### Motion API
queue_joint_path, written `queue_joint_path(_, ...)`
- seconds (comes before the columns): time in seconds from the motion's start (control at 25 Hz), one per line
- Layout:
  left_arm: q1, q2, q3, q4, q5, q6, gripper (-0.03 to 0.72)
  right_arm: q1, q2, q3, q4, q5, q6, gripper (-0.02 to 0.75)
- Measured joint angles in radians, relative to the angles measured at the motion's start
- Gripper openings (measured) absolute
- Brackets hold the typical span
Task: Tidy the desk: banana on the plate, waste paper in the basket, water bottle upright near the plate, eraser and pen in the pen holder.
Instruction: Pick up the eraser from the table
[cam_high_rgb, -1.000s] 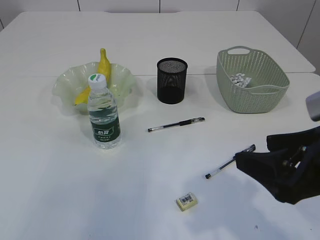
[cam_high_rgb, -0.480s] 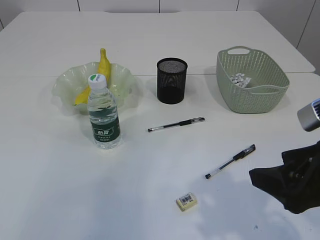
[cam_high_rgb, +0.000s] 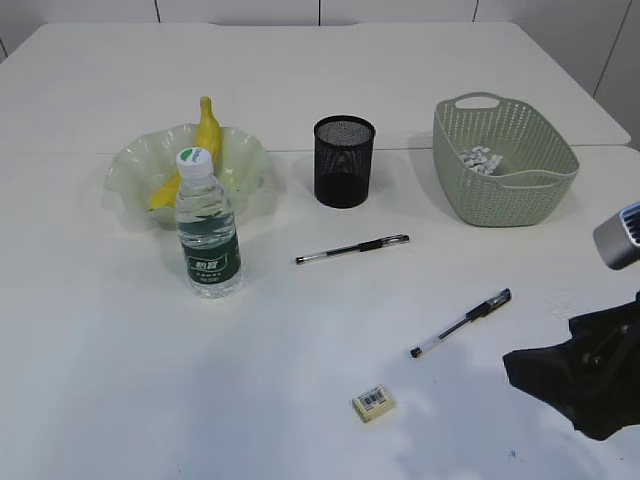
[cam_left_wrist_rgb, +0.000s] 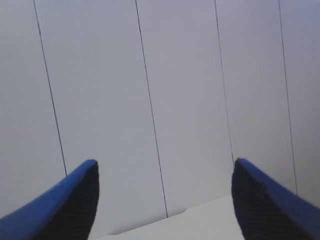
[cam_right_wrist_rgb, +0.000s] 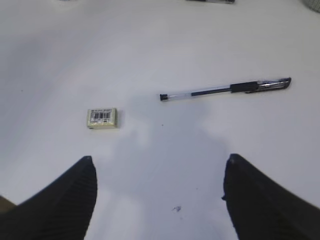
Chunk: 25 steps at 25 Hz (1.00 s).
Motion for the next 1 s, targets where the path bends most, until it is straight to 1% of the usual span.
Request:
queue_joint_path(0.12, 0.0, -0.006, 0.0, 0.0, 0.0, 0.0, 0.589, 0.0, 0.0, 0.0, 0.071, 0.021, -0.067, 0.586)
queue_joint_path(0.28, 0.0, -0.018, 0.0, 0.0, 0.0, 0.0, 0.589, 0.0, 0.0, 0.0, 0.11, 0.031, -0.093, 0.586)
queue_joint_path(0.8, 0.0, -0.025, 0.0, 0.0, 0.0, 0.0, 0.589, 0.0, 0.0, 0.0, 0.136, 0.043, -0.121, 0.586)
queue_joint_path(1.0, 0.0, -0.025, 0.0, 0.0, 0.0, 0.0, 0.589, 0.0, 0.0, 0.0, 0.134, 0.085, -0.159, 0.586)
